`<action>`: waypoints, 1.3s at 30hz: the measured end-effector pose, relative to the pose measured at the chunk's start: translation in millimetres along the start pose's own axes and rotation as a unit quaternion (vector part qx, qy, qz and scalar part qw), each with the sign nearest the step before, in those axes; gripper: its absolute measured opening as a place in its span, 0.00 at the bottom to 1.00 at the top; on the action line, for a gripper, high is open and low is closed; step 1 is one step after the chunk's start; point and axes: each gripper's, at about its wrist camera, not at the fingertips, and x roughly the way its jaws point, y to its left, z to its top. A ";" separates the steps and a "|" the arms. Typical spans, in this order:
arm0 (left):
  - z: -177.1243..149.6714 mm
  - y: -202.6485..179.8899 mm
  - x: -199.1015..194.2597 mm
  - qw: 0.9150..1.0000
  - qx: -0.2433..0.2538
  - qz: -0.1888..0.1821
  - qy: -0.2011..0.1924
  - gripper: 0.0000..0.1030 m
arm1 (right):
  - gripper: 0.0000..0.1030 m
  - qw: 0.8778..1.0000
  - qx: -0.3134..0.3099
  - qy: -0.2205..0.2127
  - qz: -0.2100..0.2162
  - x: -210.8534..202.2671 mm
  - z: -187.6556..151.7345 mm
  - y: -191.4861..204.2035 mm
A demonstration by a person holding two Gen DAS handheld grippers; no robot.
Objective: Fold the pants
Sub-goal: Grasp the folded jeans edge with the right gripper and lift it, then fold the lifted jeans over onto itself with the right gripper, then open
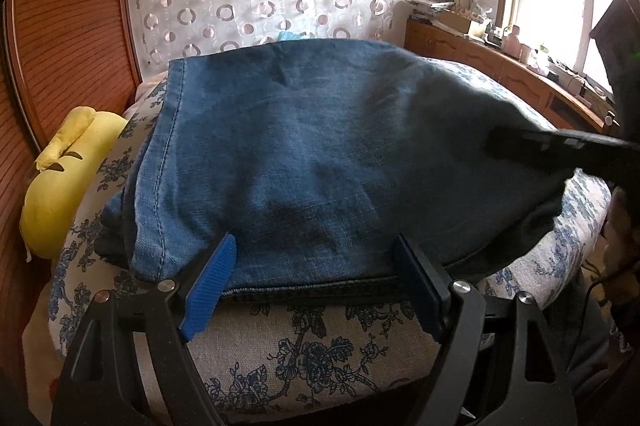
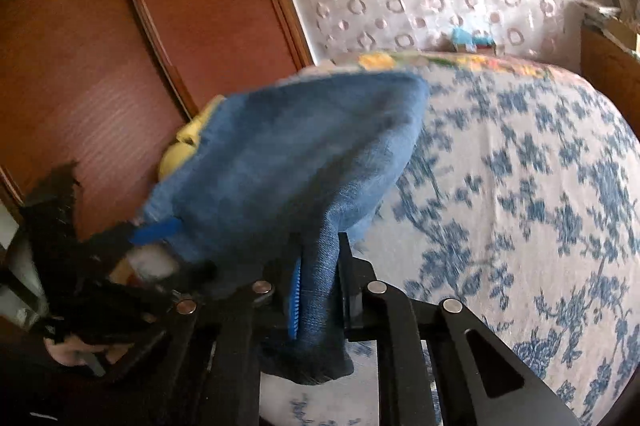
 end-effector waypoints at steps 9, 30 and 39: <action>3.2 6.0 -4.7 1.000 -0.007 -0.011 0.007 0.79 | 0.12 1.000 -0.018 -0.018 0.017 -7.3 7.8 13.3; 12.1 105.8 -104.8 0.992 -0.079 0.065 -0.074 0.79 | 0.10 0.990 -0.097 -0.018 0.100 62.8 63.0 107.8; -3.3 146.2 -119.6 0.985 -0.119 0.099 -0.075 0.79 | 0.10 0.981 -0.114 0.062 0.144 145.4 58.4 140.4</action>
